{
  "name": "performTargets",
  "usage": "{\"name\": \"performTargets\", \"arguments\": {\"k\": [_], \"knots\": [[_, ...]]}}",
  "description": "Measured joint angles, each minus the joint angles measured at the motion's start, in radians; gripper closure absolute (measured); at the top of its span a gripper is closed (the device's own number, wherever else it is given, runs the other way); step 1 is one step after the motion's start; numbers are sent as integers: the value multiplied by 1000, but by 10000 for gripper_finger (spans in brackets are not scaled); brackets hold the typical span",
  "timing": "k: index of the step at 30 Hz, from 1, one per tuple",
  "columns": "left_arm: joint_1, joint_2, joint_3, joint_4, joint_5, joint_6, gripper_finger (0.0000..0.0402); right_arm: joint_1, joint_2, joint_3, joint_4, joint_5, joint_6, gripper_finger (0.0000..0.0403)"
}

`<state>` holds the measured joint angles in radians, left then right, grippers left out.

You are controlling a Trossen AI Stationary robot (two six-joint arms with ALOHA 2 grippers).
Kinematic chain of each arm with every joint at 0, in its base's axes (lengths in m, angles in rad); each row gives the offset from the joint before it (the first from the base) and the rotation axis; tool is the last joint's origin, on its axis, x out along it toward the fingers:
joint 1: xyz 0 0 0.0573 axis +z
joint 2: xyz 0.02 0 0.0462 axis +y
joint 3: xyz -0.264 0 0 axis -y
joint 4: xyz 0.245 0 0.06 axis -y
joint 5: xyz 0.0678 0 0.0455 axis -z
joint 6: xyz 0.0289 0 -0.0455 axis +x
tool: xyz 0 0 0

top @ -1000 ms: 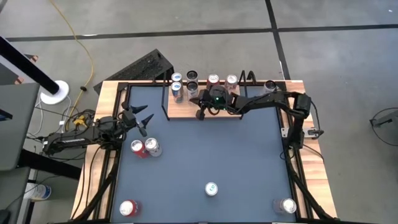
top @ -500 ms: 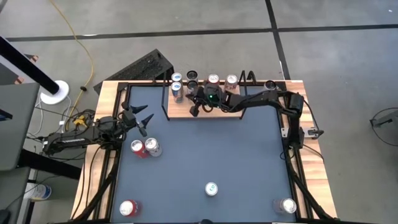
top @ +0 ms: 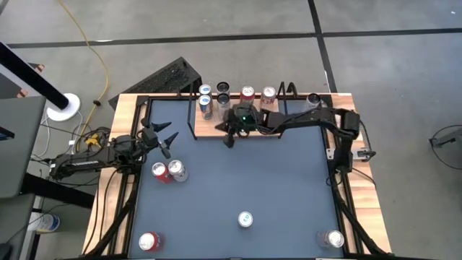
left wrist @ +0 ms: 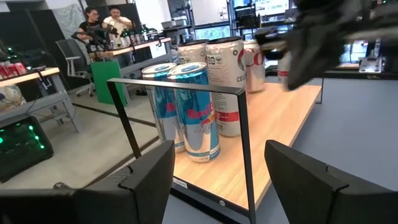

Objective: Place canned beverage on shelf
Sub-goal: Put the top orange soda can on the shelf aligned with the other orange soda can

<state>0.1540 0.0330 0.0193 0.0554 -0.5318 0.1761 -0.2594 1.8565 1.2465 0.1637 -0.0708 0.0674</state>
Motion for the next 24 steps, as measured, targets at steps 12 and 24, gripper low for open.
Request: {"name": "performTargets", "arguments": {"k": [12, 24], "knots": [[0, 0, 0, 0, 0, 0, 162, 211, -356, 0, -630, 46, 135, 403], [0, 0, 0, 0, 1, 0, 162, 362, -515, 0, -938, 291, 427, 403]]}}
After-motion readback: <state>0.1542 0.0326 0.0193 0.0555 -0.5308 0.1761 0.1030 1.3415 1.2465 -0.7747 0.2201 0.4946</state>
